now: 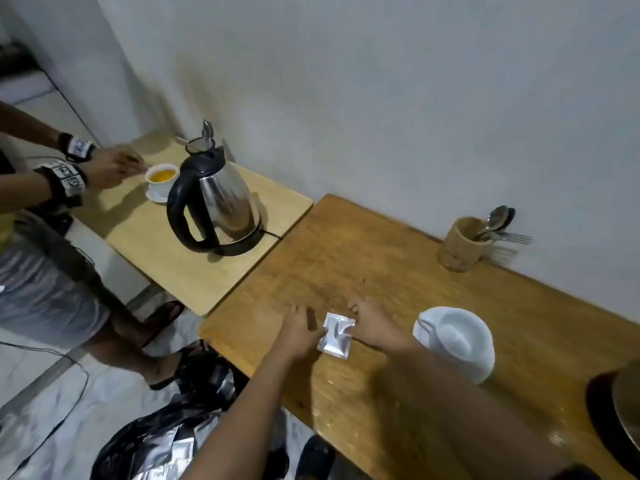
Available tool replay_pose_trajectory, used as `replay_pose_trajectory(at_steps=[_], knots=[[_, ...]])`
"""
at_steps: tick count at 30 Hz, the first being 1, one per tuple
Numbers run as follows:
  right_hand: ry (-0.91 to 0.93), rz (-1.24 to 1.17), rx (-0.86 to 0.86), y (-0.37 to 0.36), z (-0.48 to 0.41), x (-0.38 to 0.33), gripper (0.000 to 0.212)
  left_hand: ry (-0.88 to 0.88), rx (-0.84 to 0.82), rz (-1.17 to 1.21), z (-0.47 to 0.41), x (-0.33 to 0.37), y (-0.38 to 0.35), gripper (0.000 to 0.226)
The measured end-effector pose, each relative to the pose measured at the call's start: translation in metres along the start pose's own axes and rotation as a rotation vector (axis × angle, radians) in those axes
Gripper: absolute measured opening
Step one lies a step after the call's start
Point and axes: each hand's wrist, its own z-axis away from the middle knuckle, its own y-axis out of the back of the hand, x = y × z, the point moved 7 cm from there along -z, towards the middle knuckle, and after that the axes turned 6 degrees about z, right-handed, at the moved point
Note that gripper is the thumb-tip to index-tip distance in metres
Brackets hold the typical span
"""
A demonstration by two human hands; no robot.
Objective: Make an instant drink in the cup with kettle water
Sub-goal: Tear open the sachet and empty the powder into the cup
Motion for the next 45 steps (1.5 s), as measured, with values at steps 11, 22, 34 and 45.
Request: replay_pose_trajectory(at_steps=[11,22,34,45], knots=[[-0.049,-0.008,-0.044,-0.018,-0.015,-0.002,0.032,-0.025,0.043,0.112,0.000,-0.011,-0.025,0.037],[0.037,-0.263,0.106,0.063,0.016,-0.021,0.017,-0.147,-0.149,0.597,-0.002,0.042,-0.003,0.003],[0.018,-0.254,0.348,0.185,0.086,0.008,0.018,-0.389,-0.431,0.532,0.002,0.181,-0.027,0.013],[-0.150,-0.324,0.519,0.200,0.126,0.060,0.025,-0.457,-0.533,0.455,0.018,0.233,-0.080,0.013]])
